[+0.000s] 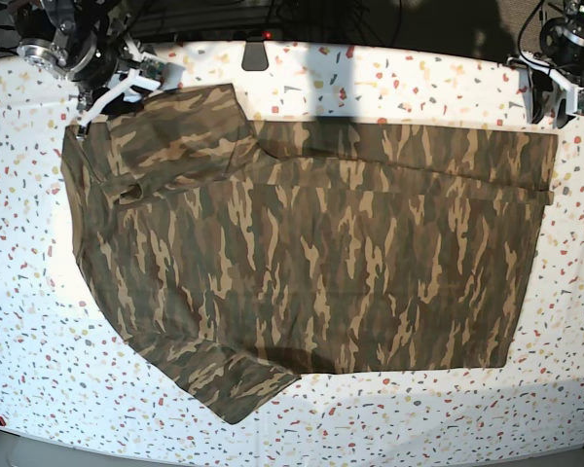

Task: Fold the T-shirt properly

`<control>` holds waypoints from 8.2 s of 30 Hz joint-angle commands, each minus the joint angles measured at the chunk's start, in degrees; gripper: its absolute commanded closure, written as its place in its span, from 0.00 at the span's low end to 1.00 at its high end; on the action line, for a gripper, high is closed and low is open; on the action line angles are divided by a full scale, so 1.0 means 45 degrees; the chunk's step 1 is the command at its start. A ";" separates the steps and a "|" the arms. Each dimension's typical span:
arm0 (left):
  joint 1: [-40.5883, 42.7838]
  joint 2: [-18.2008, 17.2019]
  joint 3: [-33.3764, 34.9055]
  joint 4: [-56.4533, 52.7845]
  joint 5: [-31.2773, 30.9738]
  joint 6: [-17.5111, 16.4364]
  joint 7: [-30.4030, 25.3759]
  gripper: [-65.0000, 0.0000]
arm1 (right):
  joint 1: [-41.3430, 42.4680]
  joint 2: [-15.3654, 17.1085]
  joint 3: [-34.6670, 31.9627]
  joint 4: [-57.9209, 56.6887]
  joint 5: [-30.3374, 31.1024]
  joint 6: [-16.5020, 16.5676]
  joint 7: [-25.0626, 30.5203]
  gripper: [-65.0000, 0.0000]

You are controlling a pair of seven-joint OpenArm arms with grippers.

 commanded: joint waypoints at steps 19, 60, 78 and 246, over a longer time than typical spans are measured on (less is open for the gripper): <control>0.0107 -0.0160 -0.0087 0.0223 -0.0141 0.0053 -0.0364 0.59 | 0.0763 0.0185 -0.1311 0.0160 -0.0933 -0.0099 0.0253 0.79; 0.0350 -0.0160 -0.0087 0.0223 -0.0223 0.0053 -0.0369 0.59 | 0.6203 -0.1107 -0.2152 -0.0714 0.4527 -0.1972 -0.2045 1.00; 0.0355 -0.0160 -0.0087 0.0223 -0.0432 0.0049 -0.0359 0.59 | 0.7397 -0.1792 -0.2686 -0.0418 0.7839 -0.1972 -0.5950 0.66; 0.0355 -0.0155 -0.0087 0.0219 -0.1389 0.0044 0.0311 0.59 | 1.1526 -0.5280 0.4444 -0.6280 1.6519 -0.0418 -0.8830 0.68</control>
